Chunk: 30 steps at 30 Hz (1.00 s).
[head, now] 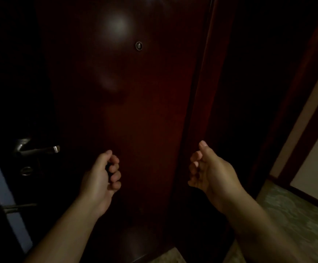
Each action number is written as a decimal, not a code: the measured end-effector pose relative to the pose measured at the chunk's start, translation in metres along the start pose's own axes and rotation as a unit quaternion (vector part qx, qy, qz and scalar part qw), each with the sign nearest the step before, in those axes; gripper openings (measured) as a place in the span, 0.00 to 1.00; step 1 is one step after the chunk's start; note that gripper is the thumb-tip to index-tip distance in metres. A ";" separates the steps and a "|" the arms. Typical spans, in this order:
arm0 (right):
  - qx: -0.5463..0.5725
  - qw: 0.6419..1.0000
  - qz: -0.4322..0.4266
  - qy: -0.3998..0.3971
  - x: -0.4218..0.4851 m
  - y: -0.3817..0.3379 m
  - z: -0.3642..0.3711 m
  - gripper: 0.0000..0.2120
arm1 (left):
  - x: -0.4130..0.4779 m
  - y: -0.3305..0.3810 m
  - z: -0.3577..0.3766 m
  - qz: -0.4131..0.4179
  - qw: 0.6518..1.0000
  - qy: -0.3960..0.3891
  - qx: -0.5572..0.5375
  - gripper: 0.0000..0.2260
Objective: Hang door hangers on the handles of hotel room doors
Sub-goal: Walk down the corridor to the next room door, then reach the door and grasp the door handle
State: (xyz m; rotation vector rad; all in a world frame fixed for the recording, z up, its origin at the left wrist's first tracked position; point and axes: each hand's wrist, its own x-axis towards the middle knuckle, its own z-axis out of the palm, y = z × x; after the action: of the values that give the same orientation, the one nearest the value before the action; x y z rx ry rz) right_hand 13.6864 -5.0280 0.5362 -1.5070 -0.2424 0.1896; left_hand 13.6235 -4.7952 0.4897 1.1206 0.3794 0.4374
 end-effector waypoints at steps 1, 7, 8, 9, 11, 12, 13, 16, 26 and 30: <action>-0.010 1.000 0.004 -0.016 0.014 0.005 0.009 0.21 | 0.005 0.001 -0.001 0.002 1.000 0.007 -0.008 0.12; -0.009 0.992 0.026 -0.120 0.102 0.021 0.070 0.21 | 0.035 0.000 -0.023 0.015 0.995 0.093 -0.037 0.13; 0.005 0.989 0.036 -0.145 0.114 0.022 0.079 0.21 | 0.039 -0.001 -0.027 0.020 0.992 0.118 -0.035 0.13; 0.015 0.984 0.042 -0.171 0.126 0.023 0.088 0.21 | 0.046 -0.001 -0.030 0.022 0.989 0.146 -0.032 0.13; 0.012 0.975 0.034 -0.221 0.147 0.024 0.104 0.21 | 0.060 -0.003 -0.033 0.021 0.979 0.199 -0.044 0.14; 0.002 0.969 0.024 -0.248 0.156 0.024 0.112 0.21 | 0.065 -0.003 -0.034 0.020 0.972 0.225 -0.063 0.14; -0.009 0.960 0.015 -0.279 0.165 0.025 0.119 0.21 | 0.069 -0.004 -0.033 0.021 0.963 0.253 -0.085 0.13; -0.046 0.929 0.011 -0.368 0.194 0.029 0.143 0.23 | 0.077 -0.011 -0.025 0.063 0.942 0.316 -0.092 0.12; 0.029 0.859 0.174 -0.480 0.242 0.070 0.211 0.19 | 0.080 -0.034 -0.022 0.119 0.883 0.452 -0.038 0.12; 0.123 0.832 0.253 -0.479 0.265 0.081 0.216 0.25 | 0.099 -0.038 -0.029 0.131 0.882 0.446 -0.080 0.12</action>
State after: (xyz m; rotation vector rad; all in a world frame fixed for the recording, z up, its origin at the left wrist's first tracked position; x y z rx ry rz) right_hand 13.8838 -4.7435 0.4764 -1.0756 -0.5830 1.3707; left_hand 13.6989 -4.7359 0.4368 0.7497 0.9819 1.2140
